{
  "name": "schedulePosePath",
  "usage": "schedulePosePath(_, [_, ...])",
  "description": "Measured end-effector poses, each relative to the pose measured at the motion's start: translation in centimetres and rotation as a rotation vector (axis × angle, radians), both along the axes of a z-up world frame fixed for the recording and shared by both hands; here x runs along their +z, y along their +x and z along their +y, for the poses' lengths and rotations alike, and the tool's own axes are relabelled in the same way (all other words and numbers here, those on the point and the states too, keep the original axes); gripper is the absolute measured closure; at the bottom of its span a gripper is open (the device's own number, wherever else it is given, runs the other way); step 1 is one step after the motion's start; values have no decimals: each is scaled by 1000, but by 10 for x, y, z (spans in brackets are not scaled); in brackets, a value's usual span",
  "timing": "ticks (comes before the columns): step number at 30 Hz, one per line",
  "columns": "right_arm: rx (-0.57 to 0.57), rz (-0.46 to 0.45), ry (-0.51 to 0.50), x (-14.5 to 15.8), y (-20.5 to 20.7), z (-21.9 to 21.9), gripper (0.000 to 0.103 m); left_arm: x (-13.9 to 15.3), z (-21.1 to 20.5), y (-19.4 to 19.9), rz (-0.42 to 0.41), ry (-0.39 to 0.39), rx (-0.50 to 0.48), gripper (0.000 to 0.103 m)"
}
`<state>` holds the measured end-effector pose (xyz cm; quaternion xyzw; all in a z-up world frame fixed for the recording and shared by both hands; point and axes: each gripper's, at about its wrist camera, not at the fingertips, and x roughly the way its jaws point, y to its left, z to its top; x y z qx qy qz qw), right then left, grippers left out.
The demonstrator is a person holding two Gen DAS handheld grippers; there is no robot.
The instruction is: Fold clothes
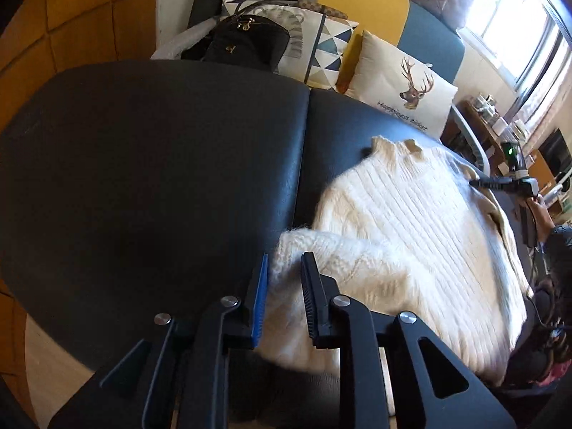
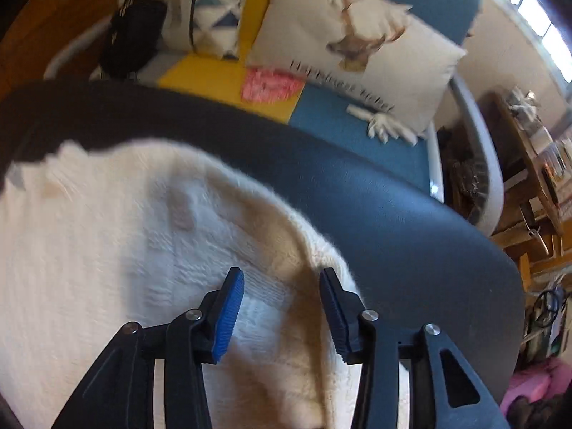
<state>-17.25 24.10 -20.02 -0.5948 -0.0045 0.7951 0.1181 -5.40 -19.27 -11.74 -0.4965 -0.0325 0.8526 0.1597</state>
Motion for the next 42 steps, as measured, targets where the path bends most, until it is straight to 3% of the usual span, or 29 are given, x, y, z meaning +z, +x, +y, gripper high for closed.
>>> schedulePosePath(3, [20, 10, -4, -1, 9, 11, 59, -2, 19, -17, 5, 22, -9, 83])
schedulePosePath(5, [14, -10, 150, -4, 20, 20, 59, 1, 37, -31, 21, 35, -25, 83])
schedulePosePath(9, [-206, -98, 423, -10, 59, 86, 62, 10, 70, -63, 25, 24, -43, 83])
schedulePosePath(10, [-290, -126, 446, -8, 75, 108, 62, 13, 76, -69, 20, 11, -34, 83])
schedulePosePath(12, [-425, -76, 396, 11, 114, 136, 60, 18, 81, -73, 23, 14, -37, 83])
schedulePosePath(14, [-448, 40, 302, 39, 153, 134, 57, 22, 81, -67, 37, 24, -50, 83])
schedulePosePath(16, [-405, 138, 201, 59, 190, 110, 57, 18, 76, -57, 26, 35, -60, 81])
schedulePosePath(20, [-218, 252, 25, 79, 251, 18, 57, 2, 59, -26, 2, -2, -85, 81])
schedulePosePath(25, [-27, 331, -163, 74, 294, -102, 57, -35, 31, 21, -95, -6, -108, 81])
schedulePosePath(30, [57, 313, -197, 54, 289, -185, 57, -62, 29, 47, -143, 24, -157, 81])
schedulePosePath(37, [125, 260, -232, 34, 273, -234, 57, -74, 42, 49, -121, 7, -177, 80])
schedulePosePath(41, [181, 242, -189, 33, 268, -249, 57, -43, 21, 64, 29, 28, -139, 79])
schedulePosePath(42, [192, 239, -182, 33, 267, -251, 57, -38, 14, 64, 42, 45, -135, 66])
